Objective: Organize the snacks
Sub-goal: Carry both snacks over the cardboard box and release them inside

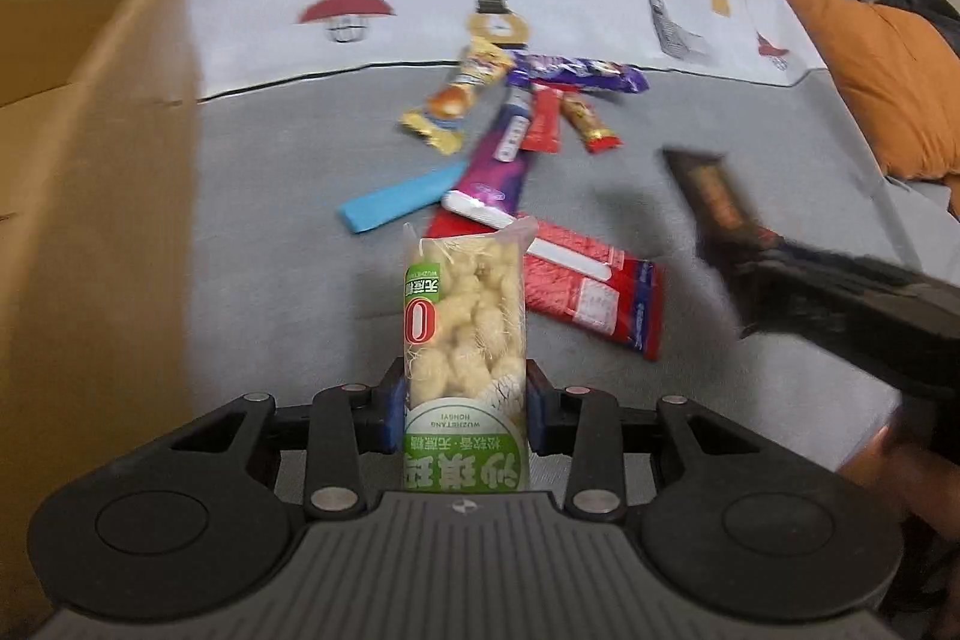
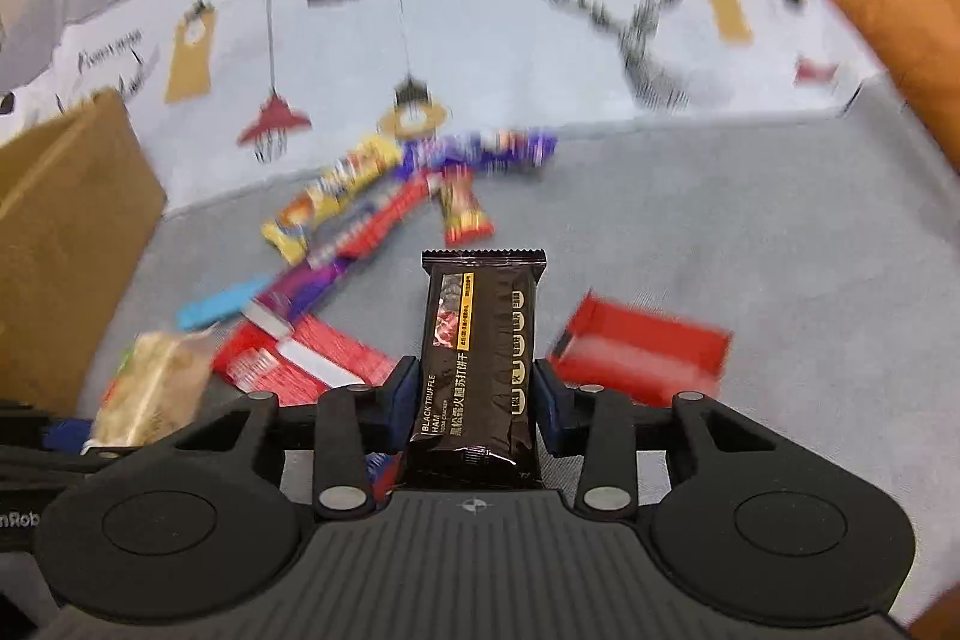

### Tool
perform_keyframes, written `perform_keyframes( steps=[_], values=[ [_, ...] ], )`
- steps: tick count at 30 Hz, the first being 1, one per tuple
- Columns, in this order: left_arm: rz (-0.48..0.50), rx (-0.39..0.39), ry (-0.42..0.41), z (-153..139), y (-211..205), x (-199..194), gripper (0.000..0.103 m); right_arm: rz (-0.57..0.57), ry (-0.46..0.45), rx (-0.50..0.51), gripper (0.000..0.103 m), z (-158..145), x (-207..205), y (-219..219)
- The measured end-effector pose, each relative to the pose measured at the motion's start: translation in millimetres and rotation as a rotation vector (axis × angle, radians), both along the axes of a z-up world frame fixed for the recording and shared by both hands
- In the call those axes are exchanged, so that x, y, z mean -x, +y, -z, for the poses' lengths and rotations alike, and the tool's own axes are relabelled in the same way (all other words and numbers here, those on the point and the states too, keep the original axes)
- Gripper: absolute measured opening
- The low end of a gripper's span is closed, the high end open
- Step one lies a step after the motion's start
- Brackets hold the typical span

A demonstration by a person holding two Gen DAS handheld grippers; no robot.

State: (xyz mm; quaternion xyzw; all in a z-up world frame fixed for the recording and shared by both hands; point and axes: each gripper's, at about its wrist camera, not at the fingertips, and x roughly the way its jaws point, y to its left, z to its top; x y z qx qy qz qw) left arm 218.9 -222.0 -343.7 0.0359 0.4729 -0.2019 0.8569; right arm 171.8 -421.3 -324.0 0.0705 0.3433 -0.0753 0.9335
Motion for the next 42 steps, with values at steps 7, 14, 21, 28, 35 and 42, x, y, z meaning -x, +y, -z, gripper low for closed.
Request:
perform_keyframes(
  steps=[7,14,21,28,35,42],
  values=[
    [-0.035,0.082,-0.117,-69.6,39.0,26.6,0.041,-0.015,-0.08,0.058,0.042,-55.6,39.1,36.9],
    [-0.102,0.182,-0.248,-152.0,92.9,59.0,0.041,-0.112,-0.171,0.077,0.042,-124.5,68.4,94.4],
    [-0.129,0.222,-0.454,-234.7,149.3,108.0,0.041,-0.288,-0.323,0.119,0.042,-204.9,102.8,176.9],
    [-0.212,0.256,-0.602,-293.2,217.3,165.2,0.041,-0.447,-0.459,0.12,0.042,-256.9,140.9,237.5],
    [-0.261,0.292,-0.641,-296.7,249.7,172.4,0.041,-0.484,-0.509,0.103,0.042,-270.7,145.4,262.4],
    [-0.342,0.263,-0.459,-228.1,255.6,108.7,0.041,-0.471,-0.413,-0.003,0.042,-242.1,110.3,252.6]
  ],
)
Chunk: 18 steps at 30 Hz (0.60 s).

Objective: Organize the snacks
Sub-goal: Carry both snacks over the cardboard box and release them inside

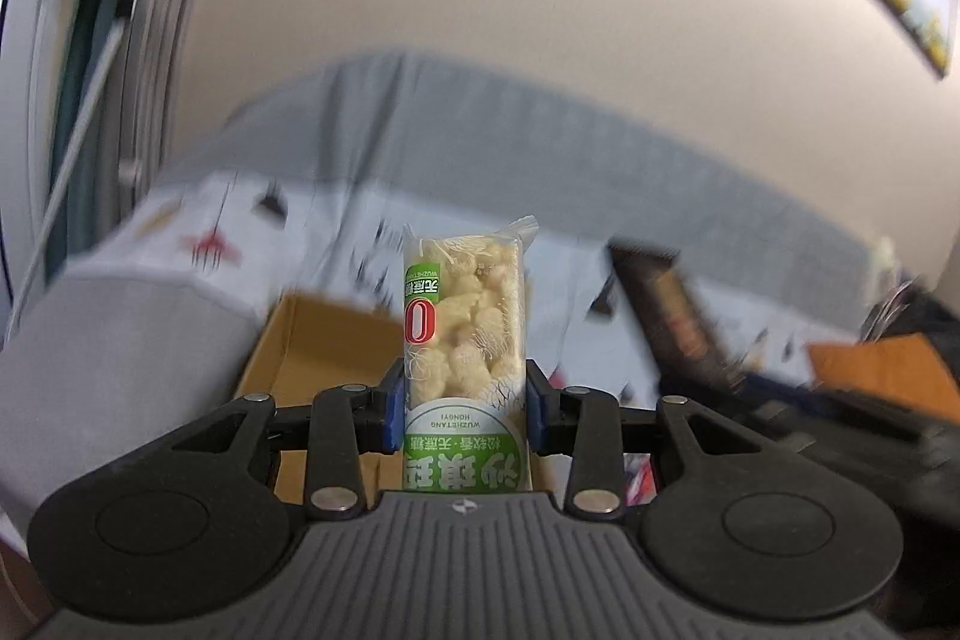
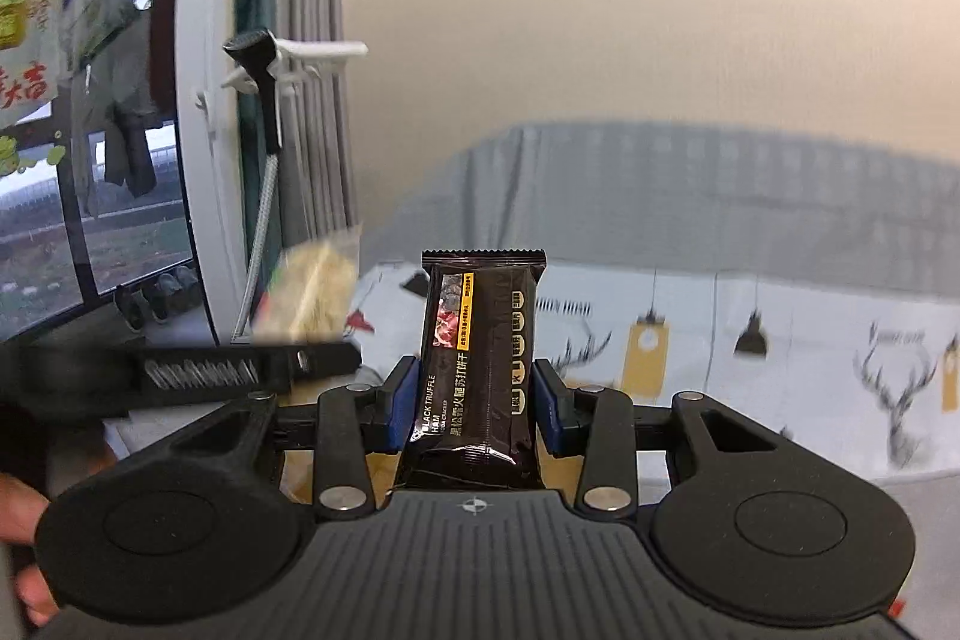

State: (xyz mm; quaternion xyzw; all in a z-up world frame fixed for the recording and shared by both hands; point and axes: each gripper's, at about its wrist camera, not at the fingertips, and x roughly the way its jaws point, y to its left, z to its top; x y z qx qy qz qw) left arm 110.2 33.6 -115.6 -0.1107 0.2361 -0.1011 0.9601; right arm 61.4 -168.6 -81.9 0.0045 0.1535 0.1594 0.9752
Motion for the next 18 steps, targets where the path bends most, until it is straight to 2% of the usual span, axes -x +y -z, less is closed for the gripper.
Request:
perform_keyframes(
  steps=[3,9,15,18],
  values=[
    [-0.003,0.025,0.084,30.0,4.0,-26.1,0.041,-0.007,0.055,-0.009,0.042,18.3,-19.5,-3.7],
    [-0.049,0.028,0.18,76.8,18.3,-75.2,0.041,0.006,0.196,-0.052,0.042,54.8,-83.1,5.5],
    [-0.09,0.048,0.269,121.1,36.5,-114.8,0.041,-0.015,0.316,-0.033,0.042,88.3,-132.5,26.5],
    [-0.081,0.063,0.299,134.6,40.1,-126.9,0.041,-0.032,0.365,0.012,0.042,104.1,-148.6,40.3]
  ],
)
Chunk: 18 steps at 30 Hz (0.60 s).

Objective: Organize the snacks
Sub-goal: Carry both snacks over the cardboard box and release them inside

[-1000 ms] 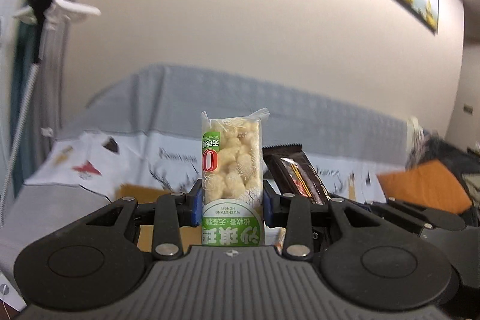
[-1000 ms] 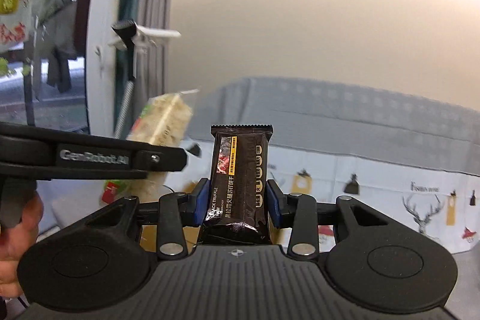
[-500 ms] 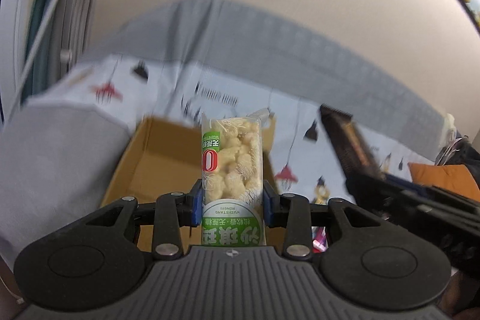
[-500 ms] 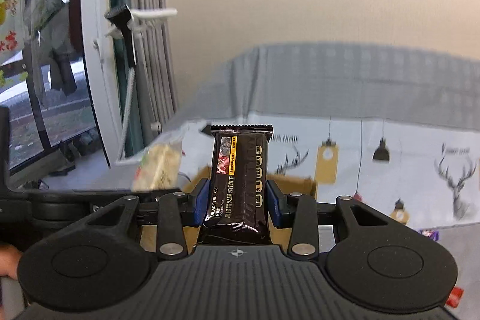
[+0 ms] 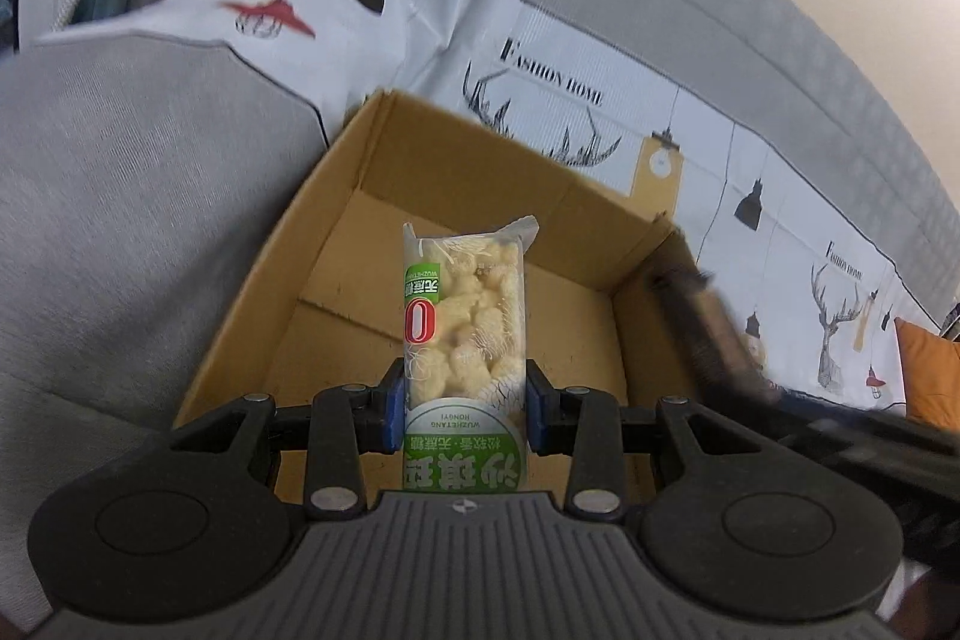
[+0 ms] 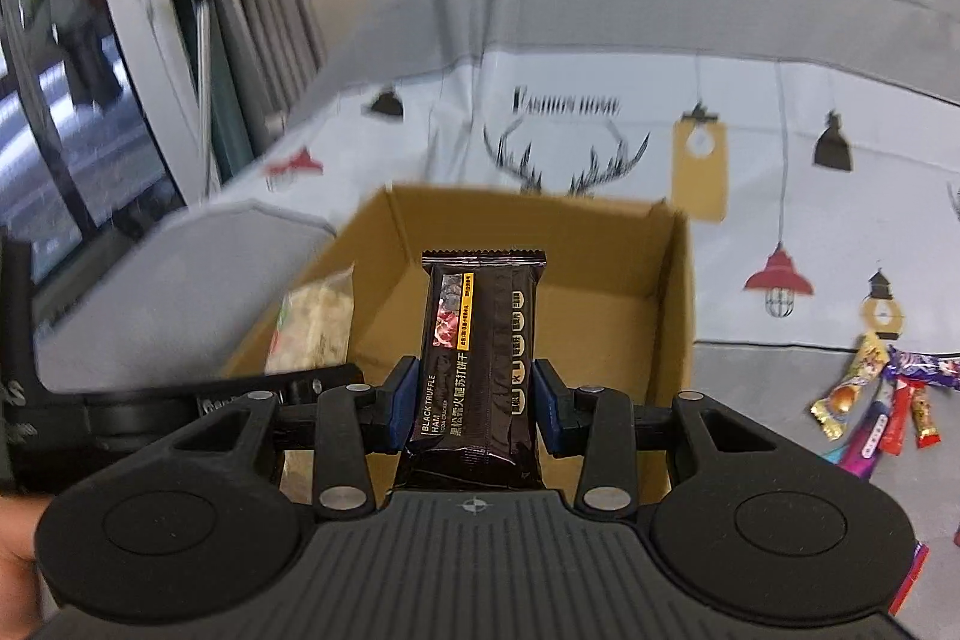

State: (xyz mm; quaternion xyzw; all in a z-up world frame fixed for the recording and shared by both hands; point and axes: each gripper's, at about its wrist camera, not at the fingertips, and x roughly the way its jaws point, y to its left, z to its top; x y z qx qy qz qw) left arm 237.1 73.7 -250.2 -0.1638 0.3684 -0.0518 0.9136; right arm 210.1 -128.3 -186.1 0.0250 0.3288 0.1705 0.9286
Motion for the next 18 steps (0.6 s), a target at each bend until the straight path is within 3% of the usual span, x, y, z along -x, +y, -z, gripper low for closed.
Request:
perform_keyframes(
  steps=[5,9,18],
  values=[
    [0.039,-0.028,0.061,16.9,-6.4,-4.8,0.041,0.031,0.127,-0.021,0.042,34.5,-19.3,4.9],
    [0.031,-0.046,0.112,29.6,-1.5,-6.9,0.041,0.014,0.173,0.073,0.042,57.6,-21.1,22.4],
    [0.012,-0.047,0.156,43.6,12.2,-5.9,0.041,0.024,0.211,0.096,0.042,80.3,-21.7,35.6]
  ],
)
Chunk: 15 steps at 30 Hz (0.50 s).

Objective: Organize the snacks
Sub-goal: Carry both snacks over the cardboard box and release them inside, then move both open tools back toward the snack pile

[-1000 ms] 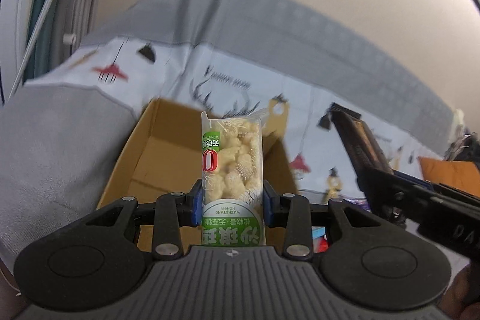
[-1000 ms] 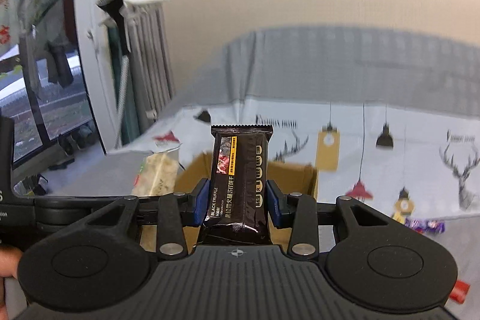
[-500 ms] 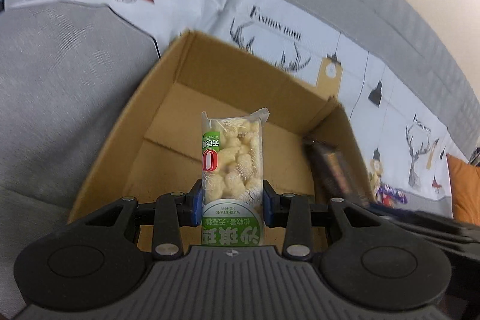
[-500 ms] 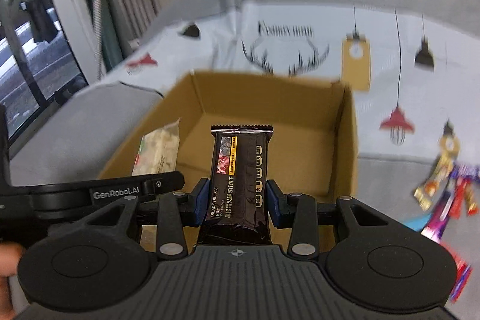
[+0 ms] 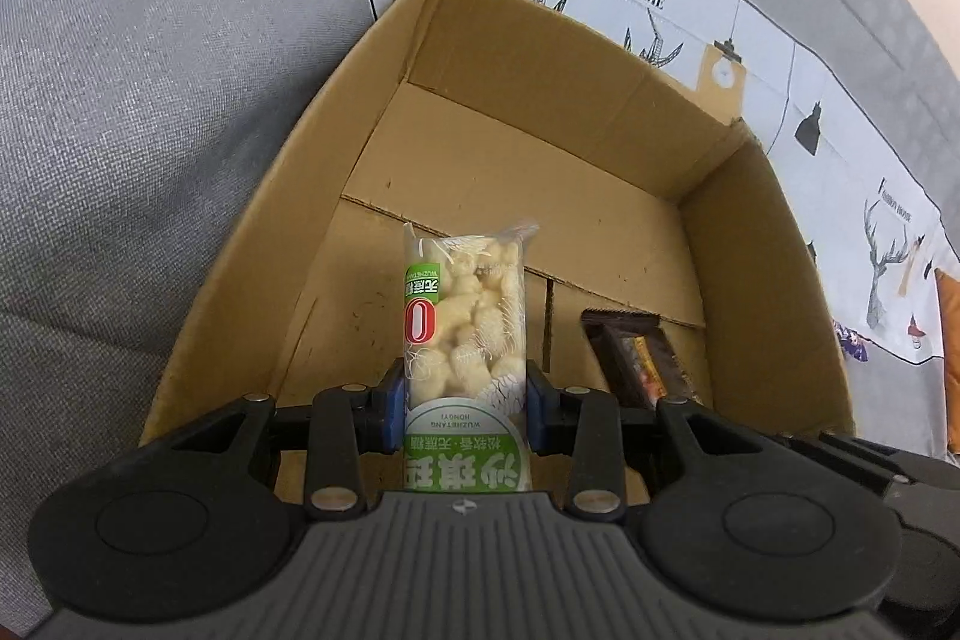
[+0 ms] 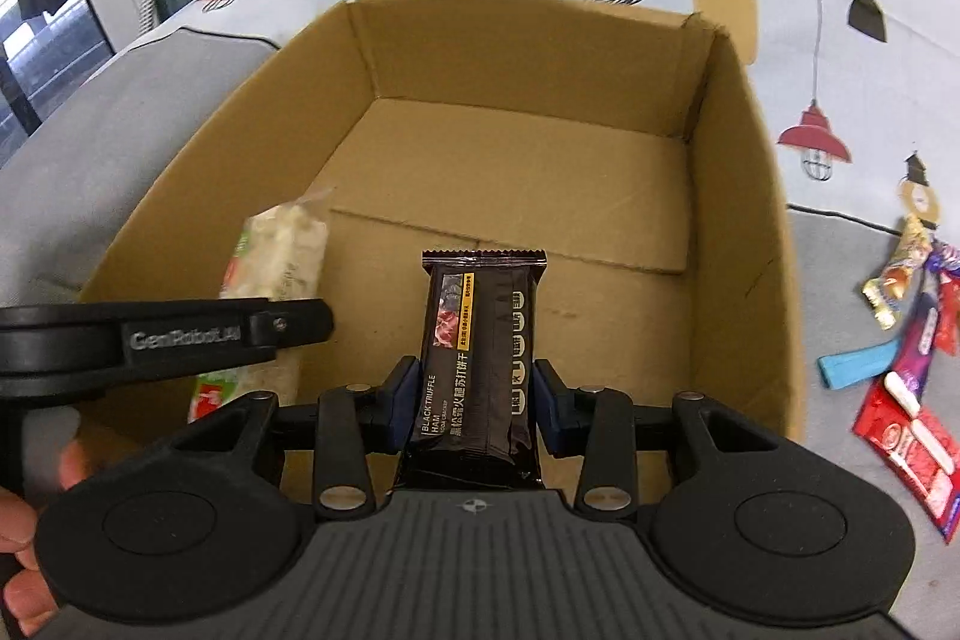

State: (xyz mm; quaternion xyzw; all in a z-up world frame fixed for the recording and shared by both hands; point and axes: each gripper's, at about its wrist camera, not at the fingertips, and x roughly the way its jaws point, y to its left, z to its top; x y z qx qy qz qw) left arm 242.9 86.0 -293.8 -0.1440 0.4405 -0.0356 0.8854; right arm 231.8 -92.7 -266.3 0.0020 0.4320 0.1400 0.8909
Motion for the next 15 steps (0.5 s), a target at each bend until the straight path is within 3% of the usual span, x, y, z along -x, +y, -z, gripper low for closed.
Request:
perform_keyframes(
  steps=[2,4,5,6,8,11,15],
  values=[
    [0.002,-0.011,-0.008,0.4,-0.8,1.5,0.042,-0.019,-0.007,0.017,0.042,-0.3,1.8,4.0],
    [0.008,-0.006,-0.025,-0.5,-0.7,4.1,0.059,-0.036,-0.009,-0.003,0.044,-2.1,1.7,3.9],
    [0.032,0.008,-0.026,-0.8,-1.9,5.4,0.078,-0.057,0.0,-0.03,0.057,-3.3,0.9,3.2],
    [0.055,0.042,-0.024,-1.2,-3.0,7.3,0.09,-0.081,0.014,-0.063,0.086,-4.0,0.8,2.3],
    [0.045,0.105,-0.023,-4.2,-1.9,13.6,0.098,-0.111,0.004,-0.086,0.102,-6.1,5.2,1.5],
    [0.063,0.095,-0.055,-12.9,-7.7,22.2,0.103,-0.106,-0.05,-0.096,0.102,-11.7,17.5,-4.7],
    [0.037,-0.001,-0.103,-25.9,-17.2,36.5,0.103,-0.105,-0.029,-0.104,0.102,-12.6,27.2,-12.7]
  ],
)
